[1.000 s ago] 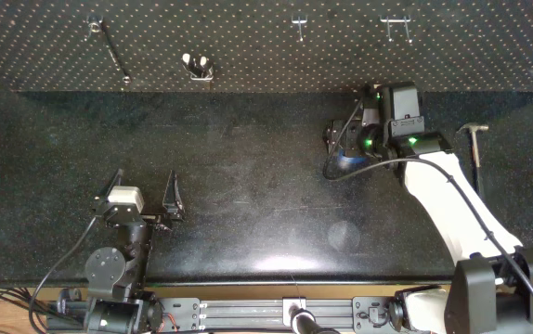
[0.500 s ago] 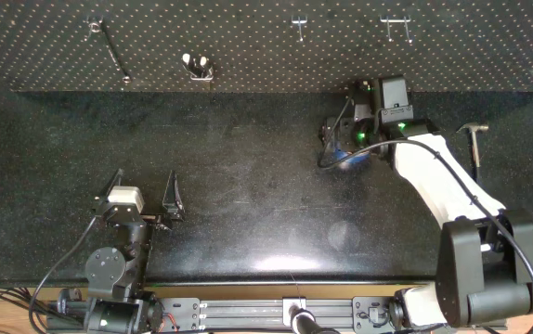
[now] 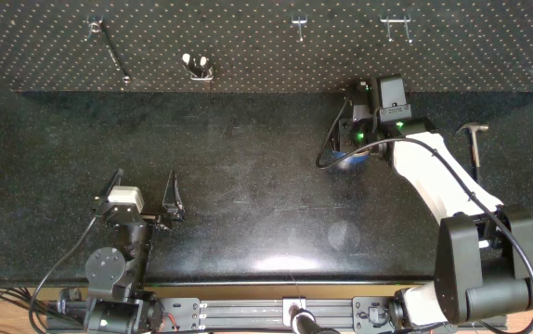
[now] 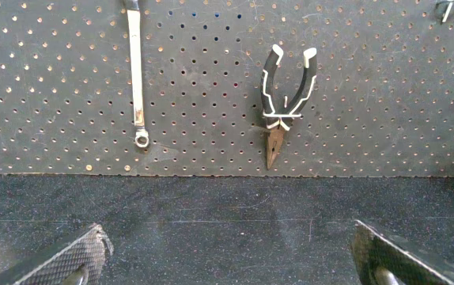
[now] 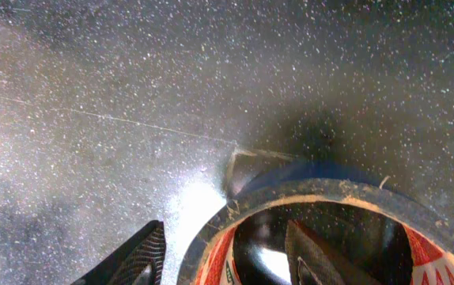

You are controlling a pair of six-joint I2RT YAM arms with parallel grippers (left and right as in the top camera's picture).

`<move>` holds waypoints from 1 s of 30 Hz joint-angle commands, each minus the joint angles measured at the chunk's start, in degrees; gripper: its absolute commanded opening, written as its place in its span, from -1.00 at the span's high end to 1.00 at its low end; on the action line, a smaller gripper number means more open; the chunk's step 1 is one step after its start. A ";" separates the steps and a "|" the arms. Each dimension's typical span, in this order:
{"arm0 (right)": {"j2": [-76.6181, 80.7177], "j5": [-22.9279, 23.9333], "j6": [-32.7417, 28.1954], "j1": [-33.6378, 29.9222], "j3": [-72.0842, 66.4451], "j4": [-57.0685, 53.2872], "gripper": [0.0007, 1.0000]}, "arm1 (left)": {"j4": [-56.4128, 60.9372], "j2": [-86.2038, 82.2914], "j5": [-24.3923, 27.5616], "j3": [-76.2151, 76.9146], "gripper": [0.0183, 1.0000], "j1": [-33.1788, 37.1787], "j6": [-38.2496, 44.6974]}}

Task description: Place Tools Onto Pegboard

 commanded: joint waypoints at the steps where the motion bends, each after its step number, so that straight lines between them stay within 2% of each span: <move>1: 0.76 2.64 -0.17 1.09 0.61 -1.18 -0.04 | -0.42 -0.52 -0.66 -0.07 -0.99 -0.28 0.57; 7: 1.60 2.86 -0.22 1.25 0.61 -1.84 -0.04 | -0.42 -0.52 -0.66 -0.07 -0.99 -0.28 0.57; 8: 1.60 2.86 -0.22 1.25 0.61 -1.84 0.19 | -0.42 -0.52 -0.66 -0.07 -0.99 -0.28 0.57; 9: 1.60 2.86 -0.20 1.25 0.61 -1.84 0.63 | -0.42 -0.52 -0.66 -0.07 -0.99 -0.28 0.57; 10: 1.60 2.86 -0.20 1.25 0.61 -1.84 0.85 | -0.42 -0.52 -0.66 -0.07 -0.99 -0.28 0.57; 17: -2.80 3.26 -0.11 1.27 -1.20 -0.07 0.85 | -0.44 -0.52 -0.66 -0.07 -0.99 -0.28 0.57; 19: -11.72 3.43 2.34 1.51 -10.21 9.86 0.85 | -0.42 -0.52 -0.66 -0.07 -0.99 -0.28 0.57; 21: -23.02 8.83 8.09 2.80 -20.15 16.57 0.85 | -0.44 -0.52 -0.66 -0.07 -0.99 -0.28 0.57; 26: -46.36 9.49 13.16 4.87 -25.27 16.79 0.85 | -0.42 -0.52 -0.66 -0.07 -0.99 -0.28 0.57; 28: -50.29 9.51 13.16 7.98 -26.58 22.27 0.85 | -0.42 -0.52 -0.66 -0.07 -0.99 -0.28 0.55; 29: -49.94 11.41 14.14 10.29 -27.23 26.73 0.85 | -0.42 -0.52 -0.66 -0.07 -0.99 -0.28 0.57; 30: -48.02 17.64 15.72 13.22 -27.28 31.71 0.85 | -0.42 -0.52 -0.66 -0.07 -0.99 -0.28 0.57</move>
